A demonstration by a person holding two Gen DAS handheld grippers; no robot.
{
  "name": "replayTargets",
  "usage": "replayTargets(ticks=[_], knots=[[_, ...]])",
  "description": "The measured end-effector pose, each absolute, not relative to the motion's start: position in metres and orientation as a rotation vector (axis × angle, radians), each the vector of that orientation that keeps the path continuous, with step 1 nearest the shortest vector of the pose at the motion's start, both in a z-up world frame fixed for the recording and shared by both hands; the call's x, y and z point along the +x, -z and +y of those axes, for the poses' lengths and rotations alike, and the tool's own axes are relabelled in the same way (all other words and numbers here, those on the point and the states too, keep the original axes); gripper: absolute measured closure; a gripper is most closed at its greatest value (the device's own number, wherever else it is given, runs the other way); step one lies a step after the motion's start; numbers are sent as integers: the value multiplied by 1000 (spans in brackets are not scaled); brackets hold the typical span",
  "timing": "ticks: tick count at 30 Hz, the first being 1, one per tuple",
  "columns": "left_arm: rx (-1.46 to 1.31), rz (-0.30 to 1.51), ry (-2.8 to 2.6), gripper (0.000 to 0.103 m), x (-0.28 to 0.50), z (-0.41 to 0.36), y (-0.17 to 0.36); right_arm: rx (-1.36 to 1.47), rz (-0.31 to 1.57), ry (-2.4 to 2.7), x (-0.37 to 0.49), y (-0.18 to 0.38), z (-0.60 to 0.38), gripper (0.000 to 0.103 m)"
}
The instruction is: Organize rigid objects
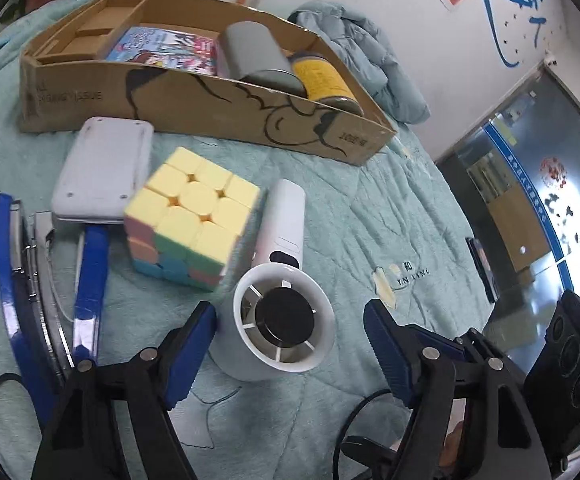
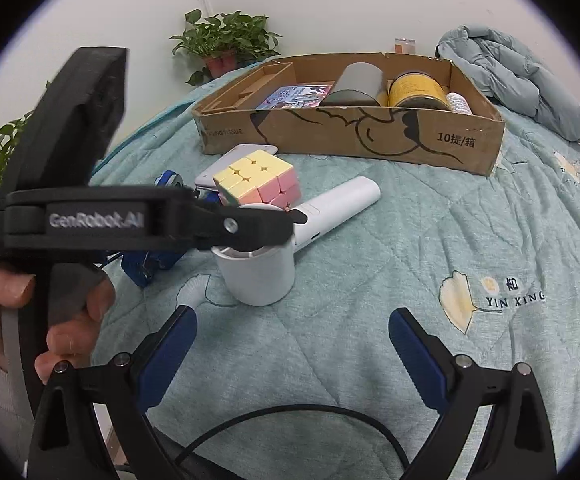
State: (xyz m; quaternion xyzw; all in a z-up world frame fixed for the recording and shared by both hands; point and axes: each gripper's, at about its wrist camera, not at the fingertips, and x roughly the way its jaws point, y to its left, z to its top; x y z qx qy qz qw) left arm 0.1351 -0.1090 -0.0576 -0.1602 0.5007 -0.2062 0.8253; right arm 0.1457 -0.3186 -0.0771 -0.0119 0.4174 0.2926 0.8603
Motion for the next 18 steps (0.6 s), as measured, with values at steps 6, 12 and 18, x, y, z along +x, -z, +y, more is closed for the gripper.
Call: replayTargets(ticks=[6,12,18], knots=[[-440,1081,623,35,132,-137,57,-36,894,-653,143,88,-329,24],[-462,1027,555,36,137,-123,49,6,896,-582,157,90,-352,35],[-475,1061,518,37,147,-111,60,-12,900,-648,170,87,-325,45]])
